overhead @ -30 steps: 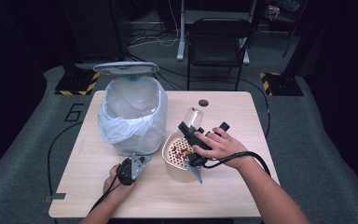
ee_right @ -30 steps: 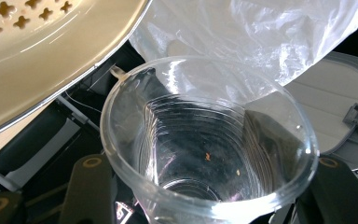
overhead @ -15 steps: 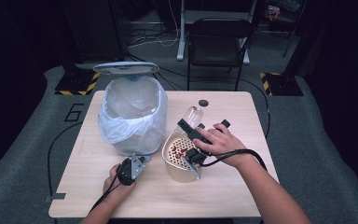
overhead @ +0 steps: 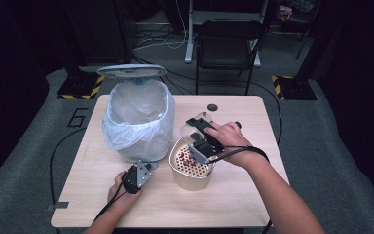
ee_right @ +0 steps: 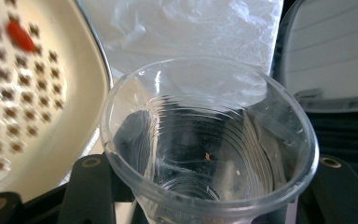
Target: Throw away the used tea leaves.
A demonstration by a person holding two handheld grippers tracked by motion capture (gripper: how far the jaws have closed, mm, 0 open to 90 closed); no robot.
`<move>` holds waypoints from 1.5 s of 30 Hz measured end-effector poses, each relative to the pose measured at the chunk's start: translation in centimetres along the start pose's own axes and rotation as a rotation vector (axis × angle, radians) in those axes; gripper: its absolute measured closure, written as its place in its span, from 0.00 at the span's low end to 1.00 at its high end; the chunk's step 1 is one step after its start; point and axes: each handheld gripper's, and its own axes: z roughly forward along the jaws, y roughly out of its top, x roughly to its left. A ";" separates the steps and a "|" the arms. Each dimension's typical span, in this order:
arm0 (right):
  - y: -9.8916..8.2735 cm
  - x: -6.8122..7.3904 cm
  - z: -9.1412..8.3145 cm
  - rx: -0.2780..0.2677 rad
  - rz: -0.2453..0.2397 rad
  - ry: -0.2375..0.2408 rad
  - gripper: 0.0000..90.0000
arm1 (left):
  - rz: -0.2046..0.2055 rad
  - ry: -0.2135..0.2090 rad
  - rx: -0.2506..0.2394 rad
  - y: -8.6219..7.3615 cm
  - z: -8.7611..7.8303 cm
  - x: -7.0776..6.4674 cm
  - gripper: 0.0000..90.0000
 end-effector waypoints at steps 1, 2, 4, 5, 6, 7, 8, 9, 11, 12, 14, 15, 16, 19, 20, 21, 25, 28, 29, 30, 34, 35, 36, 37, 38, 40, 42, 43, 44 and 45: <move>-0.1 -0.3 0.0 -0.003 0.044 0.025 0.47 | -0.001 0.000 -0.003 0.0 0.0 0.0 1.00; -0.1 -0.5 0.1 -0.004 0.078 0.050 0.47 | -0.001 0.000 -0.003 0.0 0.0 0.0 1.00; -0.3 -1.0 0.1 -0.014 0.166 0.107 0.47 | 0.000 0.001 -0.003 0.0 0.0 0.0 1.00; -0.3 -1.0 0.1 -0.014 0.166 0.107 0.47 | 0.000 0.000 0.000 0.0 0.0 0.0 1.00; -0.3 -1.2 0.1 -0.019 0.199 0.134 0.47 | -0.002 0.000 0.000 0.0 0.0 0.0 1.00; -0.3 -1.3 0.1 -0.022 0.224 0.155 0.47 | -0.002 0.000 0.000 0.0 0.0 0.0 1.00; -0.4 -1.4 0.1 -0.027 0.256 0.179 0.47 | -0.003 0.000 -0.003 0.0 0.0 0.0 1.00; -0.4 -1.6 0.1 -0.034 0.293 0.200 0.47 | -0.003 0.000 -0.003 0.0 0.0 0.0 1.00; -0.5 -1.9 0.0 -0.046 0.405 0.239 0.47 | -0.002 0.004 -0.004 0.0 0.0 0.0 1.00; -0.6 -2.1 -0.1 -0.058 0.454 0.256 0.47 | -0.002 0.004 -0.002 0.0 0.0 0.0 1.00; -0.6 -2.3 -0.1 -0.067 0.481 0.266 0.47 | -0.002 0.004 -0.003 0.0 0.0 0.0 1.00; -0.8 -2.5 -0.2 -0.070 0.523 0.287 0.47 | -0.001 0.003 -0.001 0.0 0.0 0.0 1.00; -1.0 -2.9 -0.3 -0.080 0.589 0.322 0.47 | -0.002 0.004 -0.004 0.0 0.0 0.0 1.00; -1.2 -3.2 -0.4 -0.090 0.634 0.334 0.47 | -0.003 0.004 -0.004 0.0 0.0 0.0 1.00; -1.3 -3.3 -0.5 -0.098 0.658 0.344 0.47 | -0.002 0.002 -0.002 0.0 0.0 0.0 1.00; -1.3 -3.5 -0.5 -0.106 0.681 0.356 0.47 | 0.000 0.000 0.001 0.0 0.0 0.0 1.00; -1.7 -4.2 -0.9 -0.118 0.767 0.399 0.48 | -0.009 0.003 -0.011 0.0 0.1 0.0 1.00; -2.0 -4.8 -1.1 -0.111 0.830 0.433 0.48 | -0.009 0.005 -0.011 0.0 0.1 0.0 1.00; -2.1 -5.0 -1.1 -0.116 0.848 0.437 0.48 | -0.009 0.005 -0.008 0.0 0.1 0.0 1.00; -2.1 -5.0 -1.1 -0.116 0.848 0.437 0.48 | -0.011 0.005 -0.012 0.0 0.1 0.0 1.00; -2.4 -5.4 -1.3 -0.109 0.900 0.454 0.48 | -0.014 0.003 -0.011 0.0 0.1 -0.1 1.00; -2.5 -5.5 -1.2 -0.112 0.900 0.462 0.48 | -0.014 0.005 -0.012 0.0 0.1 0.0 1.00; -2.5 -5.6 -1.3 -0.103 0.919 0.471 0.48 | -0.014 0.003 -0.011 0.0 0.1 0.0 1.00; -2.6 -5.8 -1.3 -0.102 0.934 0.474 0.48 | -0.014 -0.002 -0.009 0.0 0.1 0.0 1.00; -2.6 -5.8 -1.4 -0.093 0.952 0.480 0.48 | -0.013 -0.006 -0.005 0.0 0.0 0.0 1.00; -2.8 -6.2 -1.5 -0.097 0.988 0.491 0.48 | -0.012 -0.005 -0.005 0.0 0.0 0.0 1.00; -3.0 -6.6 -1.6 -0.117 1.049 0.509 0.48 | -0.013 -0.005 -0.004 0.0 0.0 0.0 1.00; -3.0 -6.6 -1.6 -0.117 1.049 0.509 0.48 | -0.011 -0.004 -0.007 0.0 0.0 0.0 1.00; -3.0 -6.7 -1.6 -0.120 1.053 0.508 0.48 | -0.010 -0.004 -0.007 0.0 0.0 0.0 1.00; -3.0 -6.8 -1.7 -0.118 1.064 0.513 0.48 | -0.010 -0.005 -0.004 0.0 0.0 0.0 1.00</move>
